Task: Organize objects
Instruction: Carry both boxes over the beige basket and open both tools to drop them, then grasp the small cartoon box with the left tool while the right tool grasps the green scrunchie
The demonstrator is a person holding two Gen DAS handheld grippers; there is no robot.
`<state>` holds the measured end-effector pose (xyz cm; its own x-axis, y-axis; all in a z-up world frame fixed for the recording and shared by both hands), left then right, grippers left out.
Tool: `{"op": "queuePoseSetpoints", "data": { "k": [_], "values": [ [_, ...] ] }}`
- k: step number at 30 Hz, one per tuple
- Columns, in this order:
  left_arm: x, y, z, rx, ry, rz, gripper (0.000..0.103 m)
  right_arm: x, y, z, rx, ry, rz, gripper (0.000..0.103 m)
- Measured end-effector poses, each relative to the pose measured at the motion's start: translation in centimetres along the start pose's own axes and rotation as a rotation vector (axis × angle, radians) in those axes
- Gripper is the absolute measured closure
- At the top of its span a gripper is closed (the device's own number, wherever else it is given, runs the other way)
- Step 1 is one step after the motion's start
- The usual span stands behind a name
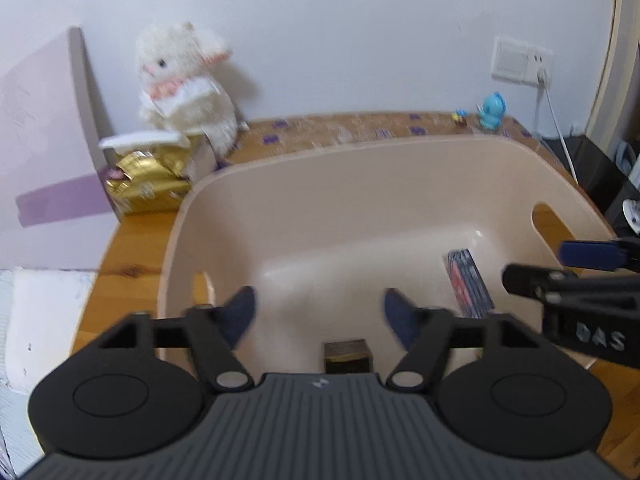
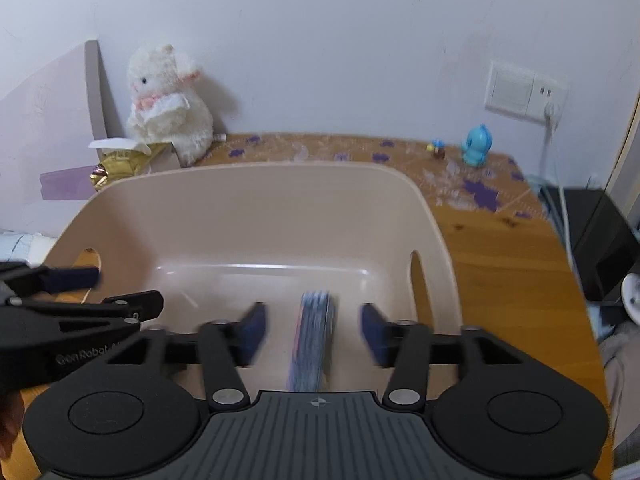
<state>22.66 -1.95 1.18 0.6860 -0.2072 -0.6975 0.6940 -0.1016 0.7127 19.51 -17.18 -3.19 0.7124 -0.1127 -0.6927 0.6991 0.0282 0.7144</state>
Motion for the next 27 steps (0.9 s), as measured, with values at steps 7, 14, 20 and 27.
{"op": "queuePoseSetpoints", "data": {
  "k": [7,14,20,27],
  "values": [
    [-3.8,-0.5,0.0,0.018,0.014,0.059,0.014,-4.7,-0.8,1.4,-0.003,0.030,0.066,0.009],
    [-8.0,-3.0,0.5,0.060,-0.004,0.092,0.012,-8.0,-3.5,2.6,-0.005,0.009,0.091,0.003],
    [-10.1,-6.1,0.7,0.086,-0.071,0.065,0.008,-8.0,-7.3,2.1,-0.018,0.014,0.028,0.001],
    [-9.0,-10.0,0.8,0.146,-0.098,0.002,0.008,-5.4,-12.0,0.3,-0.025,0.047,-0.094,0.001]
  ]
}}
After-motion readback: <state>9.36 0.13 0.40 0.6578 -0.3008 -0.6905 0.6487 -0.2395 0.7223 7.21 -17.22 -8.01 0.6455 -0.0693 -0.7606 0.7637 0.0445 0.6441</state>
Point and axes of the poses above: each gripper's, at about its wrist camera, not at the fingertips, and x roughly the way its jaws point, z to its right, y to its top, the point moved 2 cm from there along x, roughly the way its jaws point, and after that the axes turned 12 degrees about -y, right-handed, at the moved point
